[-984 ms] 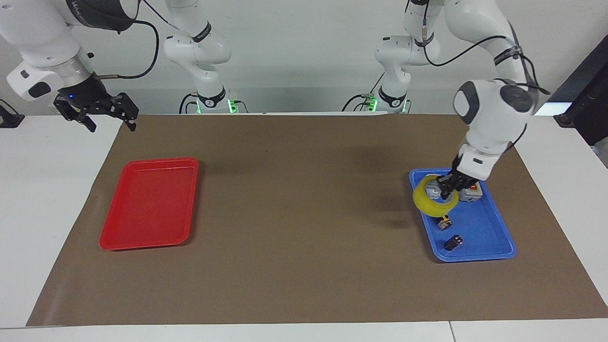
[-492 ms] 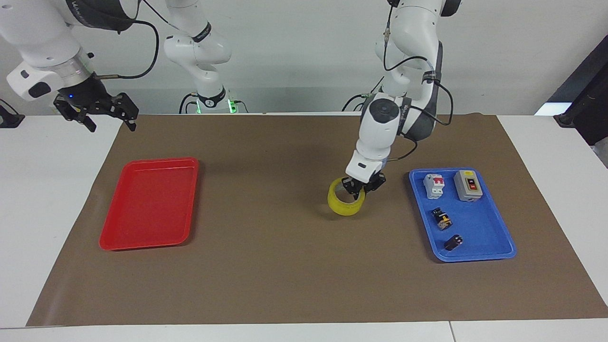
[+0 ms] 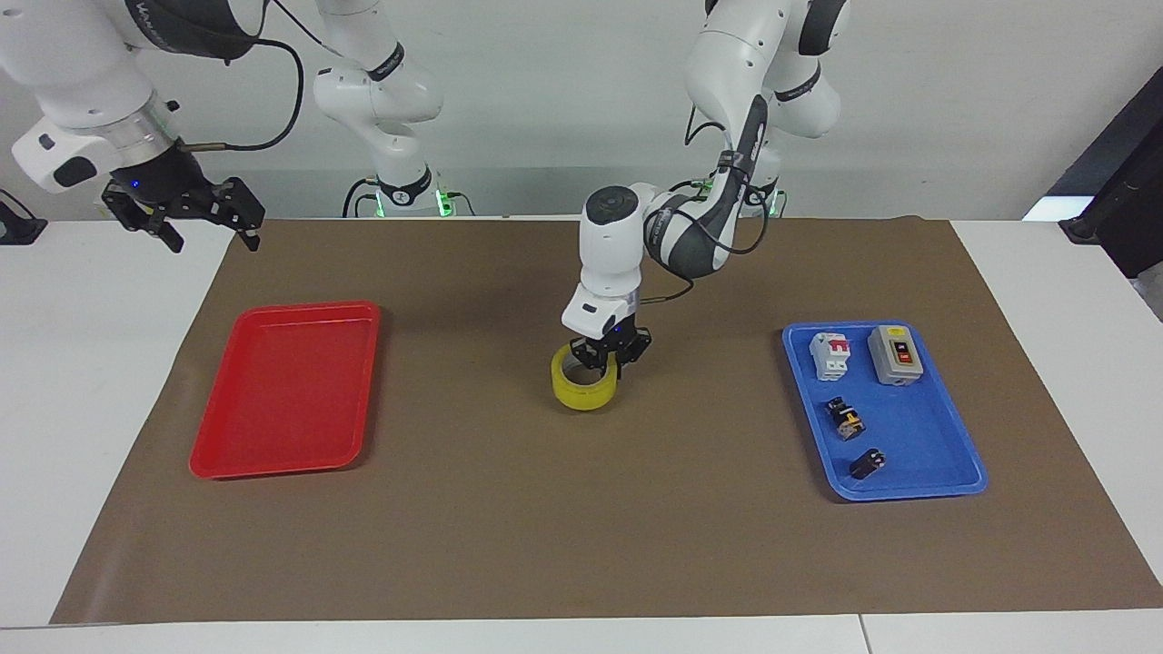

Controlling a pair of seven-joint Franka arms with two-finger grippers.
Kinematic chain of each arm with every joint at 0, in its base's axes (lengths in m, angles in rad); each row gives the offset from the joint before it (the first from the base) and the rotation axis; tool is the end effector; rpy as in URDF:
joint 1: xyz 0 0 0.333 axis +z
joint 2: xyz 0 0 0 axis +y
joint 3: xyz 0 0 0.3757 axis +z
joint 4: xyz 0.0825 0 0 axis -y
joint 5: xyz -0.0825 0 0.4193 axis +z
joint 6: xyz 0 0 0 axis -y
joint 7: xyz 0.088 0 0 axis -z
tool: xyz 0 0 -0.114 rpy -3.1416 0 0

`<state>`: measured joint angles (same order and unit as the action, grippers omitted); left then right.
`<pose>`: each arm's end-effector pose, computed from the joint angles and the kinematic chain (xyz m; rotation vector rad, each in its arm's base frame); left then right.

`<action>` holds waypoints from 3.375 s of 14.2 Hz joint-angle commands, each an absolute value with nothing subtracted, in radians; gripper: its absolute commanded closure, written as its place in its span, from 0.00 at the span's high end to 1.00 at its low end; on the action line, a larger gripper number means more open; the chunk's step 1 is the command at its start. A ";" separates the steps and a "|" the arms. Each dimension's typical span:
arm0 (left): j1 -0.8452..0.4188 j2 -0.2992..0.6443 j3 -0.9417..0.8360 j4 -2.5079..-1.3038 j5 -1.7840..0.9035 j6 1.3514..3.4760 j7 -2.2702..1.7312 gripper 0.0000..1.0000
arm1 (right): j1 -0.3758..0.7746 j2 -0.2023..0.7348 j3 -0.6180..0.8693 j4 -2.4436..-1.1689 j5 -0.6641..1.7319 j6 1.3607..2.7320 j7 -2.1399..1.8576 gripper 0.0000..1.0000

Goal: Place and move tape with both arms
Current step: 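Carry the tape with the left gripper and set it on the table center, then withdraw the left gripper while the right gripper reaches and grasps the tape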

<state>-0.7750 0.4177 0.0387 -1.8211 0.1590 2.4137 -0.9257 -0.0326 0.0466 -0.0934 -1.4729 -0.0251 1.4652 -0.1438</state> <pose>0.5288 -0.4807 0.3514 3.0815 0.1158 0.3317 0.5911 -0.0764 0.6899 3.1184 0.0247 -0.0898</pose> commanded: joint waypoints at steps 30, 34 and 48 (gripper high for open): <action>-0.008 0.011 0.074 -1.547 -0.031 1.493 0.084 1.00 | 0.581 0.382 -0.081 -1.795 0.091 2.338 0.296 0.83; -0.011 -0.034 0.071 -1.620 -0.031 1.497 0.091 1.00 | 0.581 0.387 -0.081 -1.805 0.086 2.338 0.293 0.83; -0.018 -0.049 0.071 -1.629 -0.029 1.506 0.089 1.00 | 0.578 0.407 -0.081 -1.853 0.081 2.378 0.298 0.22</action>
